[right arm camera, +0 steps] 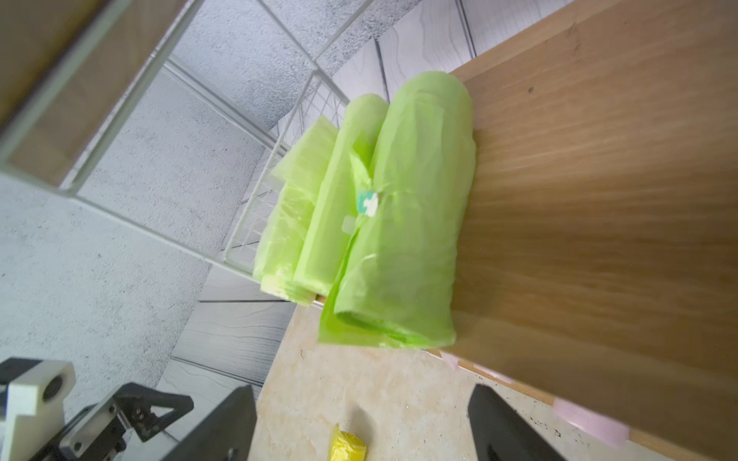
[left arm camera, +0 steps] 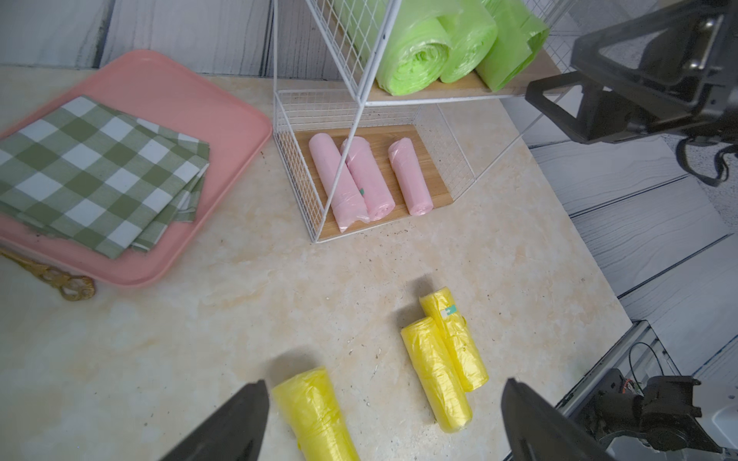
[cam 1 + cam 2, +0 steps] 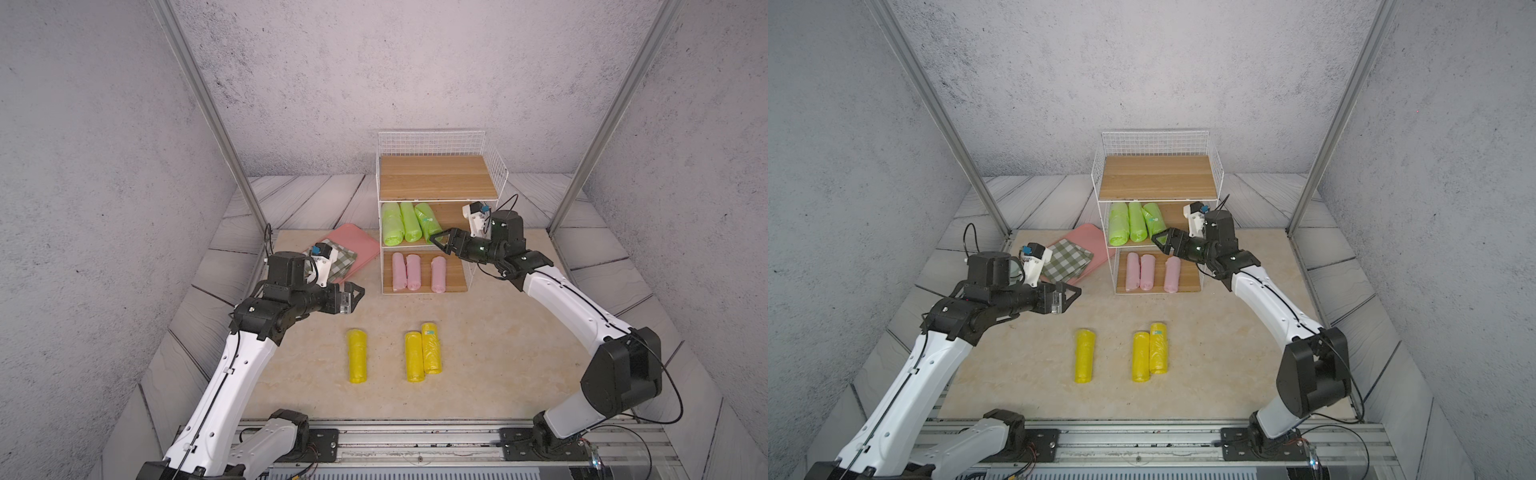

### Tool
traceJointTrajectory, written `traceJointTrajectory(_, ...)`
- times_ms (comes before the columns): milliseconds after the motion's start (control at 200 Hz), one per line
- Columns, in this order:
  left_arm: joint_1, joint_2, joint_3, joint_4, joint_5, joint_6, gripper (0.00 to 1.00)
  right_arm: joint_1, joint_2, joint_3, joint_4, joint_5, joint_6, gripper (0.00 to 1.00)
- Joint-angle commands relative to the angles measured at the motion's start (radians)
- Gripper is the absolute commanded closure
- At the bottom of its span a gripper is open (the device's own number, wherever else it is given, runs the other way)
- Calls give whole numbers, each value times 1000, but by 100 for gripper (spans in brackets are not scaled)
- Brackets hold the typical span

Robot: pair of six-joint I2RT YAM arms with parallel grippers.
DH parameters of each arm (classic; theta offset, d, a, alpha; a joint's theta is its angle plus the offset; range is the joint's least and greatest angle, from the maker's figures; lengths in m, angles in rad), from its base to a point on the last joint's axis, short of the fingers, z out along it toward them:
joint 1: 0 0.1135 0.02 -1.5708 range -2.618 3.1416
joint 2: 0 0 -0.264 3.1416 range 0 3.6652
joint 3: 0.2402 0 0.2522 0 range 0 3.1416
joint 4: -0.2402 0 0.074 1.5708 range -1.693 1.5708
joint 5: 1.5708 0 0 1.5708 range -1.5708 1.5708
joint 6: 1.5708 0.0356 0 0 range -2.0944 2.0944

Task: Sort the rolls of trash bags by color and place them on the shelf
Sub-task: Place the roll of trash bags on the shelf, then pick up the roll of trash bags from the center of the board.

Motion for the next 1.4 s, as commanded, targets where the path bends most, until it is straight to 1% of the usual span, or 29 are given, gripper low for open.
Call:
traceJointTrajectory(0,-3,20,59,-129,-71,28,3,-2,-134,-28,21,-72,-102,8)
traceJointTrajectory(180,-4,20,72,-184,-75,19,3,-1,-238,-107,-15,-134,-190,0)
traceJointTrajectory(215,-4,20,69,-186,-73,11,3,-1,-259,-121,-24,-147,-206,1)
traceJointTrajectory(465,-6,32,37,-200,-67,-18,3,0,-389,-215,-91,-239,-303,1)
traceJointTrajectory(681,-13,59,-26,-189,-83,-53,3,6,-481,-323,-99,-252,-328,1)
traceJointTrajectory(901,-26,75,-114,-146,-115,-125,3,13,-513,-405,-107,-254,-322,1)
traceJointTrajectory(1041,-44,104,-158,-119,-133,-172,3,36,-520,-447,-105,-247,-317,1)
traceJointTrajectory(1221,-86,157,-214,-70,-153,-220,3,91,-513,-495,-107,-212,-320,1)
traceJointTrajectory(1391,-116,227,-234,-54,-161,-250,3,142,-501,-545,-98,-171,-315,1)
